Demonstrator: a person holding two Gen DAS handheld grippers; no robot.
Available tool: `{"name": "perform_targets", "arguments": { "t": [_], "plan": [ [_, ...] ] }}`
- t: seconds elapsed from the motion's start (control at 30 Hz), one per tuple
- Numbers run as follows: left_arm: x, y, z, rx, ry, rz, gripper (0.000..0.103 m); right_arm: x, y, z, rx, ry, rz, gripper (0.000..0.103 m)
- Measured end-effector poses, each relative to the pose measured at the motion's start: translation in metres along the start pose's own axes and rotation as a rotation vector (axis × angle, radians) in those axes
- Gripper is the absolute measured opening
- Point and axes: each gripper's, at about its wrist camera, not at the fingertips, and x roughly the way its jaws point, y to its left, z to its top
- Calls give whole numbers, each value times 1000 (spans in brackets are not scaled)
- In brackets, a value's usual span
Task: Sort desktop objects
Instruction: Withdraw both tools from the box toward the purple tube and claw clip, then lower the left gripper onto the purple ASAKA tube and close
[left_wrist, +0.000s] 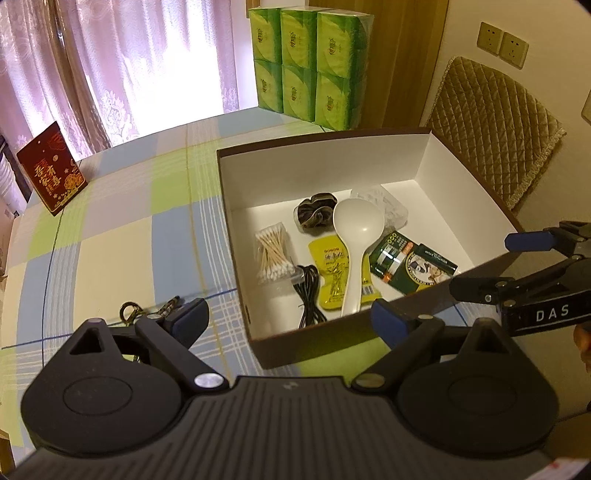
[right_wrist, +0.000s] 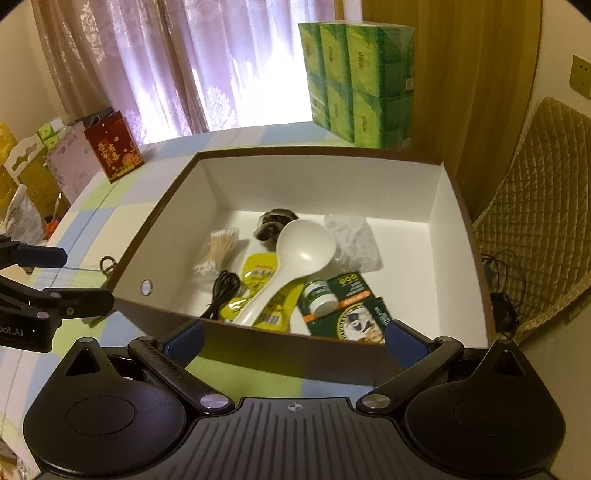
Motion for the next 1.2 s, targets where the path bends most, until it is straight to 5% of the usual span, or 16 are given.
{"name": "perform_targets", "arguments": {
  "t": [0.43, 0.9, 1.2],
  "plan": [
    [-15, 32, -24, -5, 13, -9, 93, 5, 41, -13, 28, 7, 13, 101],
    [-15, 104, -84, -65, 66, 21, 92, 33, 82, -48, 134, 57, 36, 101],
    [4, 122, -103, 47, 39, -5, 79, 45, 77, -56, 204, 88, -2, 101]
  ]
}}
